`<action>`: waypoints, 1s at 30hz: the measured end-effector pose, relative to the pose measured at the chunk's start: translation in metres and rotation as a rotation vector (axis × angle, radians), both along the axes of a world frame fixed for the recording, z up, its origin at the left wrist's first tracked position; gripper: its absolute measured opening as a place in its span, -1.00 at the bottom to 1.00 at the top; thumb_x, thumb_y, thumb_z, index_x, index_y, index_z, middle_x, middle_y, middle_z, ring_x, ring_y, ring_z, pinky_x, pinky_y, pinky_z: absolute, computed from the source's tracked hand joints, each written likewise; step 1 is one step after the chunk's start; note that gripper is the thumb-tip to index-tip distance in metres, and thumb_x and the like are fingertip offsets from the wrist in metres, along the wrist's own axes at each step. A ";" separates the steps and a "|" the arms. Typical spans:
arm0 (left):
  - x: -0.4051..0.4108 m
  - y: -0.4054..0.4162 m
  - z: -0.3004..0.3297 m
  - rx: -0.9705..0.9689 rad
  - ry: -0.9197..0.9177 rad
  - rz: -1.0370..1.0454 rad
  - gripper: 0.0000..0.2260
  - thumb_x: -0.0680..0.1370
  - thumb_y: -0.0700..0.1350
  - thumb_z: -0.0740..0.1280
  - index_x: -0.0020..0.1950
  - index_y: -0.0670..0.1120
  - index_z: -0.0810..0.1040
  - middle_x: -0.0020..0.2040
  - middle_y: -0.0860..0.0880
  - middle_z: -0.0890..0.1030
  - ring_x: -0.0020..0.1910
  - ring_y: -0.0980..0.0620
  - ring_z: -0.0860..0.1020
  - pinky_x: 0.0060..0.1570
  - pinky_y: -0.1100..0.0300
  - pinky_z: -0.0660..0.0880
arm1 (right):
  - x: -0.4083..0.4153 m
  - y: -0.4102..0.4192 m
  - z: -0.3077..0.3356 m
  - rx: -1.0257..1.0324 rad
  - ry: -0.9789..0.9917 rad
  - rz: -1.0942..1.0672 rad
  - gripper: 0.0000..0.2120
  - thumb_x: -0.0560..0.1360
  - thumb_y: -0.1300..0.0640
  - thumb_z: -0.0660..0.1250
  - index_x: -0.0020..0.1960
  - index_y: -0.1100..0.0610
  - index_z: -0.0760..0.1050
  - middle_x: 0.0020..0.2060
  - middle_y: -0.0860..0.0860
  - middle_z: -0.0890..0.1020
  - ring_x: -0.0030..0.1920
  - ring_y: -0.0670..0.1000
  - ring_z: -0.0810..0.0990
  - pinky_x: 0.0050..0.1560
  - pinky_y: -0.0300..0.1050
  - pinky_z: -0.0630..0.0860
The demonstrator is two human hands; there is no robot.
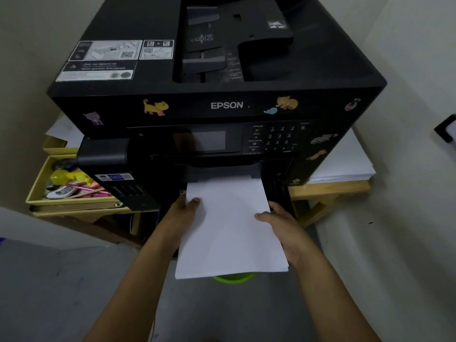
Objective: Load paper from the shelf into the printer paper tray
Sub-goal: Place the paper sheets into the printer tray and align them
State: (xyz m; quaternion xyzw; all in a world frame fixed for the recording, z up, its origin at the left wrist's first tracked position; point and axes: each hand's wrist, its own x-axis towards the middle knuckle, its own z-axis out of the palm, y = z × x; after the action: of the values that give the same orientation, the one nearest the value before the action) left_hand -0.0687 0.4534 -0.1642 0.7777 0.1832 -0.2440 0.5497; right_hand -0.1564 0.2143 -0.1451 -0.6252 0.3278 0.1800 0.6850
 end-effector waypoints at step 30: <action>-0.011 0.017 -0.007 -0.260 -0.005 0.052 -0.59 0.64 0.01 0.32 0.50 0.00 0.50 0.35 -0.06 0.64 0.25 -0.11 0.63 0.34 -0.11 0.53 | 0.019 0.004 -0.008 -0.227 -0.191 0.056 -0.58 0.69 0.36 0.22 0.40 -0.02 0.58 0.16 -0.06 0.75 0.02 -0.16 0.73 -0.14 -0.32 0.61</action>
State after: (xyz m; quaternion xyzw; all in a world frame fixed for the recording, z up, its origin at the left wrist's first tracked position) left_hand -0.0797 0.4700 -0.1710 0.6953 0.1688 -0.2496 0.6525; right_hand -0.1378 0.2181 -0.1534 -0.7220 0.2615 0.1005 0.6326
